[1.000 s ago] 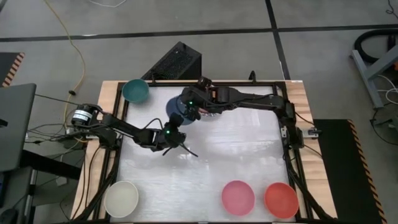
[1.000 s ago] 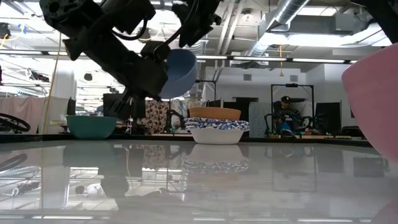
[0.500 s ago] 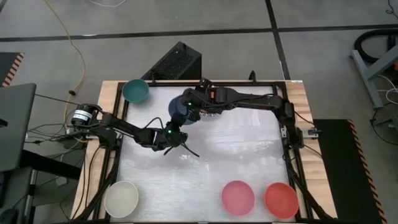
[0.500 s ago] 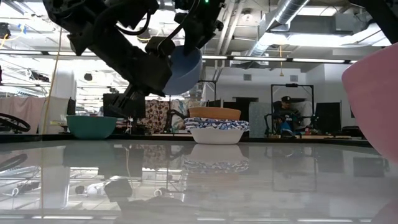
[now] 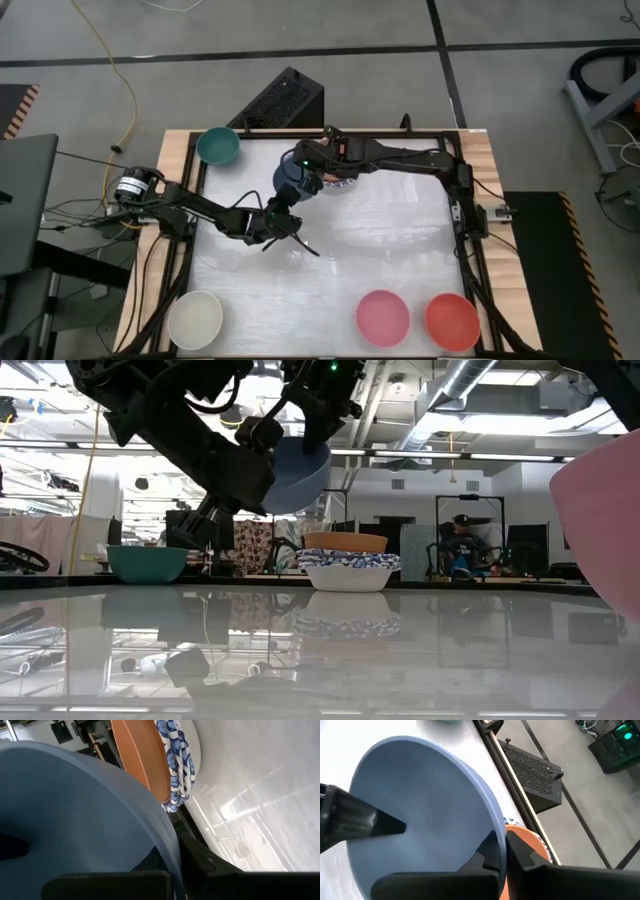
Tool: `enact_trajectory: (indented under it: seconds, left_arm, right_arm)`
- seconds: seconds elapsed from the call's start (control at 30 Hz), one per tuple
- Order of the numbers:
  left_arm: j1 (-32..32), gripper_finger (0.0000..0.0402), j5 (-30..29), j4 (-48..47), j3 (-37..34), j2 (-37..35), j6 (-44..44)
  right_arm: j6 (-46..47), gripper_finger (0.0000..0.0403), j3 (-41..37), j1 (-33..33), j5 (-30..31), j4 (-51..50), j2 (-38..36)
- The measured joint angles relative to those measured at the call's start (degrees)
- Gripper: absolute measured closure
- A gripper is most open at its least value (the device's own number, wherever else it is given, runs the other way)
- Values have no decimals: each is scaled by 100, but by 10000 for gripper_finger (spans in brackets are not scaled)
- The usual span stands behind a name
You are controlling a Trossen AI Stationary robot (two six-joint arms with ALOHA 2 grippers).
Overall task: Nest bowls inside each other
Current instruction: Stack the blue bowl on top of the brown bowl
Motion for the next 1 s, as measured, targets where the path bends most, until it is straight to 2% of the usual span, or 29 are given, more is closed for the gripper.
enact_trajectory:
  seconds: [0.23, 0.43, 0.57, 0.67, 0.83, 1.0]
  left_arm:
    - [-106, 386, 29, 480, -4, -4, -23]
    - [-378, 298, 97, 811, -4, -32, -27]
    - [-522, 232, -187, 1114, -7, -35, -112]
    - [-603, 198, -438, 1147, -7, -193, -386]
    - [-721, 177, -546, 799, -83, -934, -1385]
    - [-863, 176, -167, 288, -320, -2356, -2300]
  right_arm:
    - [29, 390, 4, 4, -66, -116, -9]
    - [70, 394, 2, -23, -158, -332, -9]
    - [-103, 394, -4, -214, -251, -568, -9]
    - [-106, 394, -4, -536, -259, -507, -18]
    - [-88, 394, -9, -1206, -706, -300, -369]
    - [-83, 394, -4, -1616, -841, -124, -838]
